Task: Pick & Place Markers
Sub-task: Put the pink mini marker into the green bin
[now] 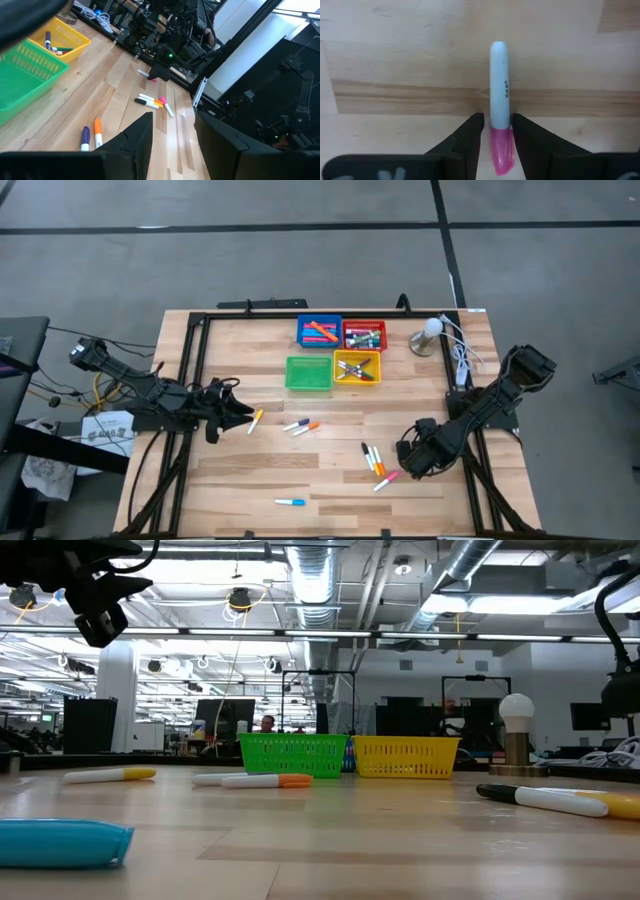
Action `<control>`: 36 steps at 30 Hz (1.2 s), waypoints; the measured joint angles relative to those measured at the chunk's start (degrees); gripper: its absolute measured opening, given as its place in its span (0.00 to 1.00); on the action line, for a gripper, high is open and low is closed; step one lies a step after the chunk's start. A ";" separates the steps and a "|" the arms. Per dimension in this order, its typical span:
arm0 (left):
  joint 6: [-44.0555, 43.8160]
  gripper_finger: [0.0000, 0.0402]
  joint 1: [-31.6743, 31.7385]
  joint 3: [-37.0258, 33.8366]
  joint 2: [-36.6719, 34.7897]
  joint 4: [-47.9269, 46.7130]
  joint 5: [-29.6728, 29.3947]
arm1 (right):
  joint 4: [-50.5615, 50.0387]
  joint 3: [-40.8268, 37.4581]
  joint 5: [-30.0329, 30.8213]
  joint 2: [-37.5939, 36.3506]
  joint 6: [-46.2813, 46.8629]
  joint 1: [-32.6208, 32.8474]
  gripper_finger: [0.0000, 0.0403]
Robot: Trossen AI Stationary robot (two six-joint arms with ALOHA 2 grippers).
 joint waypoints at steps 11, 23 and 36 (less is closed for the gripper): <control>-0.83 0.37 0.00 0.02 3.26 0.68 0.00 | 0.77 -0.15 0.15 0.11 -0.13 -0.02 0.19; -1.07 0.37 0.02 0.02 6.97 1.36 0.00 | 1.06 -0.19 0.18 0.13 -1.48 -0.02 0.07; -0.59 0.37 0.02 0.02 7.10 1.92 -0.01 | 1.00 1.89 2.34 0.50 -3.14 -1.84 0.08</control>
